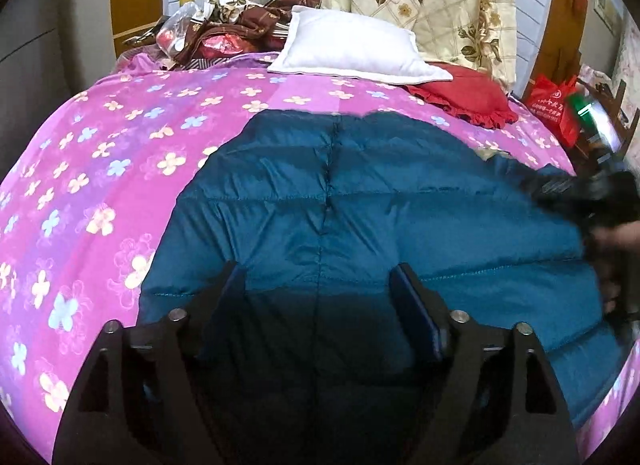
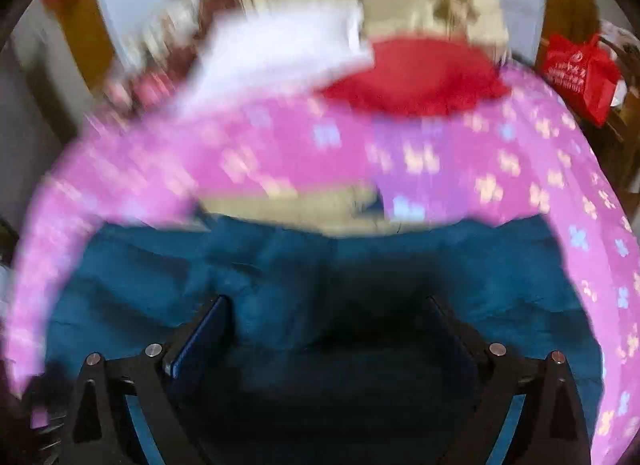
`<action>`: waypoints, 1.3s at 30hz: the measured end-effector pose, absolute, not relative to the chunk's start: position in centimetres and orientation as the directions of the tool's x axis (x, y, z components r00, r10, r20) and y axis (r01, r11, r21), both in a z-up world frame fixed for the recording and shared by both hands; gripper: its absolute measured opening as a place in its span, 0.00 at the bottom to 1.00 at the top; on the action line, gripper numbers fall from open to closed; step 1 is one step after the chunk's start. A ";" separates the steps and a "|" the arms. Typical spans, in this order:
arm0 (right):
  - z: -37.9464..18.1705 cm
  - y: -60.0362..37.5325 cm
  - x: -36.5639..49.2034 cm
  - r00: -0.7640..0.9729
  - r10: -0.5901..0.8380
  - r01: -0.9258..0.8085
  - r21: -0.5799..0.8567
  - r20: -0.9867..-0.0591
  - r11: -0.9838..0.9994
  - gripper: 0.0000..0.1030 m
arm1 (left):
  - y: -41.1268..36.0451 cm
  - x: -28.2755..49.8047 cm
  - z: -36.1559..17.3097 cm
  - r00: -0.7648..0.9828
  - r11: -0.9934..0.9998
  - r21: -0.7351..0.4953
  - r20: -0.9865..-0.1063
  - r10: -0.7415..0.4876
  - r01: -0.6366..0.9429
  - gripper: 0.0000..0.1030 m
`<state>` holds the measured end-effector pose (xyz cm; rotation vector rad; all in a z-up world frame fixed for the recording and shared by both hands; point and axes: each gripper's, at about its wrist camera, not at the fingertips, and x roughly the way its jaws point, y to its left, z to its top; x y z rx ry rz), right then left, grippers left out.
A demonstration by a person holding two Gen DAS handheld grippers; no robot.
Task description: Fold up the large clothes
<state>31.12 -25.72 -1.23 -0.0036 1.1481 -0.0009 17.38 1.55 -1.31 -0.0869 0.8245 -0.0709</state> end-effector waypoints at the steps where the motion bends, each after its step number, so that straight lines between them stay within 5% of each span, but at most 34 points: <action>1: -1.5 -25.6 31.4 0.410 -0.012 0.003 -0.012 -0.912 1.000 1.00 | 1.5 17.6 -1.3 0.666 0.994 -0.105 -0.739 -0.095 0.026 0.77; 10: 4.9 -28.7 22.1 0.599 -0.007 0.018 0.004 -0.800 1.000 0.98 | 2.7 18.2 -1.9 0.612 0.967 -0.255 -0.761 -0.213 0.019 0.87; 17: 9.5 -31.3 3.7 0.821 -0.035 0.035 -0.011 -0.569 0.999 1.00 | 0.4 12.8 0.8 0.641 0.989 -0.130 -0.753 -0.147 0.074 0.87; 26: 6.4 -35.4 -8.5 0.734 0.057 0.148 0.242 -0.677 0.959 1.00 | -6.1 -4.6 0.6 0.606 0.988 -0.039 -0.786 -0.121 0.146 0.88; 34: 5.3 -32.7 -14.8 0.730 0.011 0.068 0.089 -0.683 0.994 1.00 | -7.3 -10.1 0.9 0.610 0.995 -0.021 -0.789 -0.077 0.098 0.88; 39: 5.3 -32.6 -17.5 0.791 0.008 0.098 0.140 -0.612 0.985 1.00 | -7.2 -11.6 2.9 0.654 0.996 0.007 -0.755 -0.055 0.092 0.88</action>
